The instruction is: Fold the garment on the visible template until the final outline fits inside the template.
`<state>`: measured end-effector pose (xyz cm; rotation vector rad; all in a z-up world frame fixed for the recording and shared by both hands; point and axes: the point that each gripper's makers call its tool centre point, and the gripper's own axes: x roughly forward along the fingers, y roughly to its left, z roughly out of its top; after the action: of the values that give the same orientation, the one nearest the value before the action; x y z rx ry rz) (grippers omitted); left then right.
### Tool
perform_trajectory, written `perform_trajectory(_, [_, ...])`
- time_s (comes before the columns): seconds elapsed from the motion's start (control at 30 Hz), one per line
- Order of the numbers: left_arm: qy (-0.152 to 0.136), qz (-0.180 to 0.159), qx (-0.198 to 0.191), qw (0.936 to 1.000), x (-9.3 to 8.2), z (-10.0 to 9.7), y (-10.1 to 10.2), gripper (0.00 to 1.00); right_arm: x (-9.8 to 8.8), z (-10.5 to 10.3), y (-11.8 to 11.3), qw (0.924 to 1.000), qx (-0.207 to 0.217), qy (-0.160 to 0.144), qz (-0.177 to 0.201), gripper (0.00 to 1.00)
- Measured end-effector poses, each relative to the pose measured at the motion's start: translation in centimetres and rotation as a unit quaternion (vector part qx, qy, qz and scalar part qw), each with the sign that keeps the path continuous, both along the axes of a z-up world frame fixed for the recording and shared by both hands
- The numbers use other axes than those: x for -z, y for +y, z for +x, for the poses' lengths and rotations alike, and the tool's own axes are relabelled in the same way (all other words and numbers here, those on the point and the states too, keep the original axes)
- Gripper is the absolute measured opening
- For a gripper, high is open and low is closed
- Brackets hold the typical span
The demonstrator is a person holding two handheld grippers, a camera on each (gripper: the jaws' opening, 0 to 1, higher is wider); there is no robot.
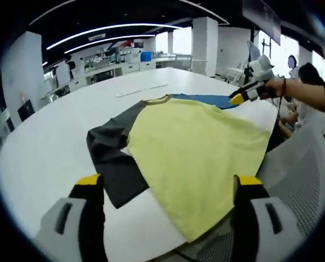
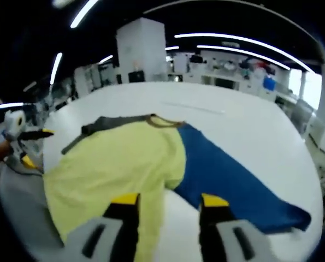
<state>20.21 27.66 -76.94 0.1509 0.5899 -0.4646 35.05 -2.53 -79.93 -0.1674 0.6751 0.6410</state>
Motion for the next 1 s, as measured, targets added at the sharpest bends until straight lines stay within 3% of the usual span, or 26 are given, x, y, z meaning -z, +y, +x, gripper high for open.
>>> perform_trajectory(0.27, [-0.013,0.011,-0.005,0.9998,-0.4,0.9,1.0,0.98,1.8,1.8,0.8,0.9987,-0.038,0.006,-0.033,0.25])
perform_trajectory(0.5, [-0.018,-0.004,-0.008,0.9998,-0.6,1.2,1.4,0.99,3.4,2.2,1.3,0.9977,-0.048,0.034,-0.032,0.21])
perform_trajectory(0.83, [-0.024,-0.020,-0.013,0.9994,-0.6,1.7,2.1,0.99,4.9,2.5,1.6,0.9910,-0.091,0.024,-0.095,0.09])
perform_trajectory(1.0, [-0.022,-0.018,-0.017,0.9994,-0.8,1.5,1.7,0.98,4.5,3.1,1.2,0.9918,-0.085,0.019,-0.094,0.03])
